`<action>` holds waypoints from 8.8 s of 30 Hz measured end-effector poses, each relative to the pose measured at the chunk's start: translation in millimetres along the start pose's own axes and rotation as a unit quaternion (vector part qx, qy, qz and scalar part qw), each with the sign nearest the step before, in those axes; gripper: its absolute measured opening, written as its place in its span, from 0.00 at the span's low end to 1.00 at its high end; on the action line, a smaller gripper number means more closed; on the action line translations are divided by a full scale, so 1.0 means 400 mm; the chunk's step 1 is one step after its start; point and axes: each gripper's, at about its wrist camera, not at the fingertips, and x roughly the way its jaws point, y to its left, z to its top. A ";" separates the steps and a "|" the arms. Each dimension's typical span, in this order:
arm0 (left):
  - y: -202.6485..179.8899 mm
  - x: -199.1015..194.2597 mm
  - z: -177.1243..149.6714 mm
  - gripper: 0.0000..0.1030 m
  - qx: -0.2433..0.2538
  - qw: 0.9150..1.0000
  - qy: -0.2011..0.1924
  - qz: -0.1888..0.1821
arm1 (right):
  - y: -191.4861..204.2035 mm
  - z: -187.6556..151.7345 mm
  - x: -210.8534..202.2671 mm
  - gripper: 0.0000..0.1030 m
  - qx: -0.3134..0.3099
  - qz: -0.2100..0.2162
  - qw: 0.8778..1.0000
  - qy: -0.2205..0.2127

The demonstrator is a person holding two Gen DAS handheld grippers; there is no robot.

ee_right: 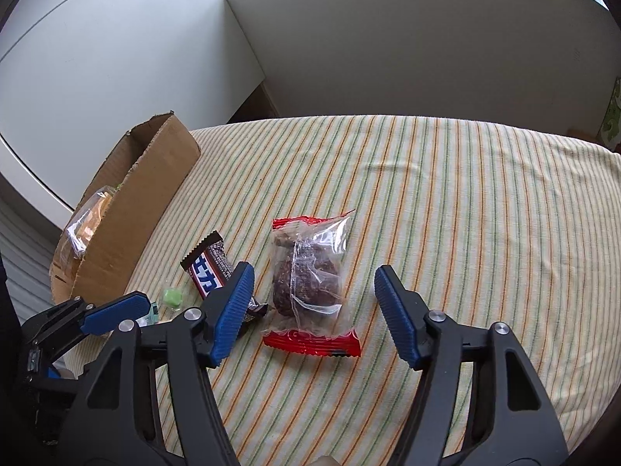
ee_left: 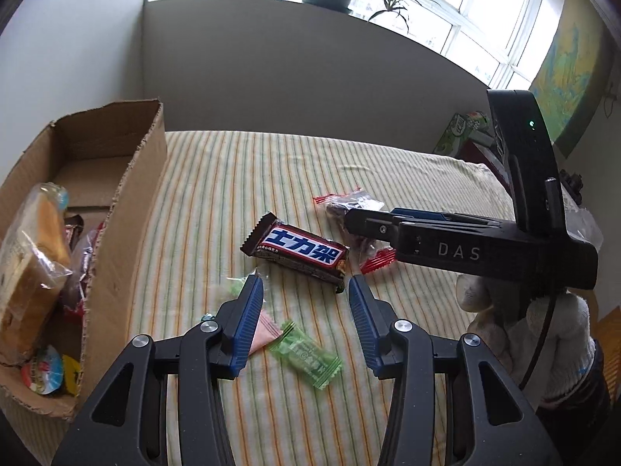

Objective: Organize snacks
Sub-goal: 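Grasp the red-trimmed snack bag with the right gripper while the left grasps a chocolate bar, then carry the snack bag and chocolate bar into the box and release both, then move both open grippers back from the box toward the candy packets, then grasp the green candy packet with the right gripper while the left grasps the mint packet, then carry the green candy and mint packet toward the cardboard box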

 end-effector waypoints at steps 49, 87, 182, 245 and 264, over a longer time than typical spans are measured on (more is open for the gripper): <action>-0.055 0.063 0.051 0.26 0.032 0.994 -0.010 0.105 | 0.007 -0.020 -0.112 0.38 -0.018 -0.054 0.997 -0.056; 0.263 -0.254 0.010 0.26 -0.063 0.975 -0.131 0.168 | 0.498 0.121 0.035 0.38 -0.125 0.047 0.988 -0.080; 0.030 0.004 -0.086 0.26 0.085 0.990 0.020 0.107 | 0.234 -0.158 0.022 0.25 -0.184 -0.013 0.983 0.020; 0.051 -0.035 -0.082 0.19 0.018 0.998 0.004 0.061 | 0.198 -0.141 -0.018 0.23 -0.130 -0.018 0.991 -0.007; 0.157 -0.231 -0.058 0.19 -0.013 0.988 -0.111 0.104 | 0.421 -0.040 -0.098 0.23 -0.143 0.049 0.985 -0.089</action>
